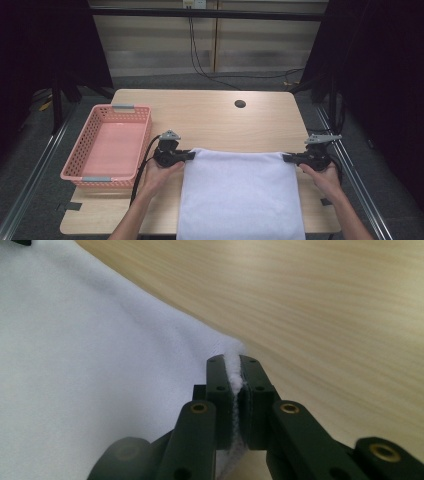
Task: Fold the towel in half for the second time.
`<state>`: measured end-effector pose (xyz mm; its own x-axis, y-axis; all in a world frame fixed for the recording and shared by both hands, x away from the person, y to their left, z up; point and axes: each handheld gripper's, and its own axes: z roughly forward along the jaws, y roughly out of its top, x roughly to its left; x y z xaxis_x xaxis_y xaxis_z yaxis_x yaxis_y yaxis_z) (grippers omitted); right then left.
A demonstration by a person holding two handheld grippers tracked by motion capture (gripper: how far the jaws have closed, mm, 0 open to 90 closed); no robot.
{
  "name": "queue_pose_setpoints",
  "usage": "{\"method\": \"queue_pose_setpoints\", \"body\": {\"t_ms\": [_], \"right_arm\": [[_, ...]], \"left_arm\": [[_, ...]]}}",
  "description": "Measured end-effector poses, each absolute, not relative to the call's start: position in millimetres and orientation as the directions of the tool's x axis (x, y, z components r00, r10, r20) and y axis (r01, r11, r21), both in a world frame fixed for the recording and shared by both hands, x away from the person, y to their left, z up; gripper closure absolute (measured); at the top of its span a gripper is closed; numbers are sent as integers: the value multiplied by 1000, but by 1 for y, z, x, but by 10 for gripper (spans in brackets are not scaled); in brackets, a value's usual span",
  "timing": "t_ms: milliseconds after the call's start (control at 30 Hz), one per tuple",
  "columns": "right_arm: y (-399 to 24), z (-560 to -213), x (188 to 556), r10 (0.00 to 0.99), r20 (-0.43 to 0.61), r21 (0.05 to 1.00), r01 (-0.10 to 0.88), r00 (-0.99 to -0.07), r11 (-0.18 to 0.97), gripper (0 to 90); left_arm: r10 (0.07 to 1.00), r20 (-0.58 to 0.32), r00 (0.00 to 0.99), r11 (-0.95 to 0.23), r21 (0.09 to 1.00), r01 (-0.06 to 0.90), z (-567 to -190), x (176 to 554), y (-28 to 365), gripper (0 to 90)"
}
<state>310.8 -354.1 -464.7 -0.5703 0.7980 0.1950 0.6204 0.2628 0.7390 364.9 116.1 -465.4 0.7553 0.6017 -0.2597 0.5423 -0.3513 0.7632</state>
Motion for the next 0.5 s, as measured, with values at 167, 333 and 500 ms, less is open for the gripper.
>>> {"method": "queue_pose_setpoints", "body": {"t_ms": [167, 333, 500], "right_arm": [[-362, -450, 315, 796, 198, 768, 595, -572, 237, 854], [-362, -435, 326, 798, 194, 791, 572, -571, 217, 852], [-363, -423, 339, 794, 193, 817, 543, -577, 196, 853]], "left_arm": [[598, -225, 769, -359, 783, 508, -448, 370, 112, 825], [593, -213, 777, -345, 804, 484, -432, 379, 116, 825], [609, -198, 768, -326, 820, 470, -419, 393, 118, 828]]}}
